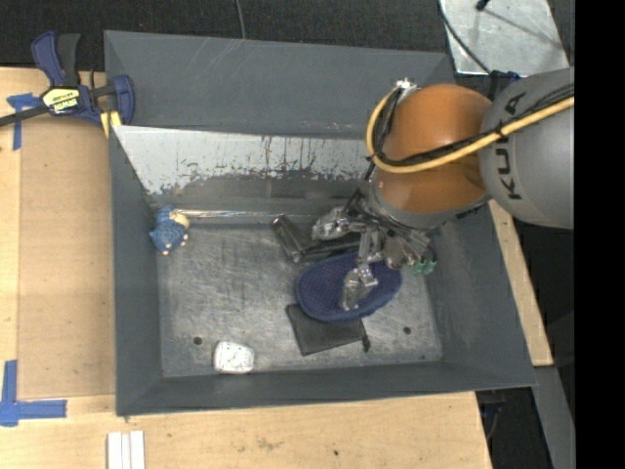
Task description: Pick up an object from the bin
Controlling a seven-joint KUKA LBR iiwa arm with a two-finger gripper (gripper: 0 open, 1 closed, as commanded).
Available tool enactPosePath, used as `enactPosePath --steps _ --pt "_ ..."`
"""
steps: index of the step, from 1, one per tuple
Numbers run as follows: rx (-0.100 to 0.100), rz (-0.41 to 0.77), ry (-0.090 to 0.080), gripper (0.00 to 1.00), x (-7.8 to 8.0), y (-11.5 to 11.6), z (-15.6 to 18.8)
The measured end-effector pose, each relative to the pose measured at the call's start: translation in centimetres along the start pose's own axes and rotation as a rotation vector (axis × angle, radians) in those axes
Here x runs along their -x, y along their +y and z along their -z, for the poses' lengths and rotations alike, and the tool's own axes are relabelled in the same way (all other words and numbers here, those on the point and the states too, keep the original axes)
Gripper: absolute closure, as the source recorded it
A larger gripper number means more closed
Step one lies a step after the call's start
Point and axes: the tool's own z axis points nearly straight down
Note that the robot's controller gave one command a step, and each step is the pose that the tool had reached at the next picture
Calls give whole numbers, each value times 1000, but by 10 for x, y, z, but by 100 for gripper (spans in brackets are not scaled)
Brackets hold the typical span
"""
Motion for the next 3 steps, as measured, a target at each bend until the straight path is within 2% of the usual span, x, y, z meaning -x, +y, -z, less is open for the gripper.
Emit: enactPosePath --steps 1,2,3 --pt "10 73 -7 0 46 -24 -68" --pt "9 73 -8 100 46 -24 -66" --pt "1 88 -4 100 38 -31 56"
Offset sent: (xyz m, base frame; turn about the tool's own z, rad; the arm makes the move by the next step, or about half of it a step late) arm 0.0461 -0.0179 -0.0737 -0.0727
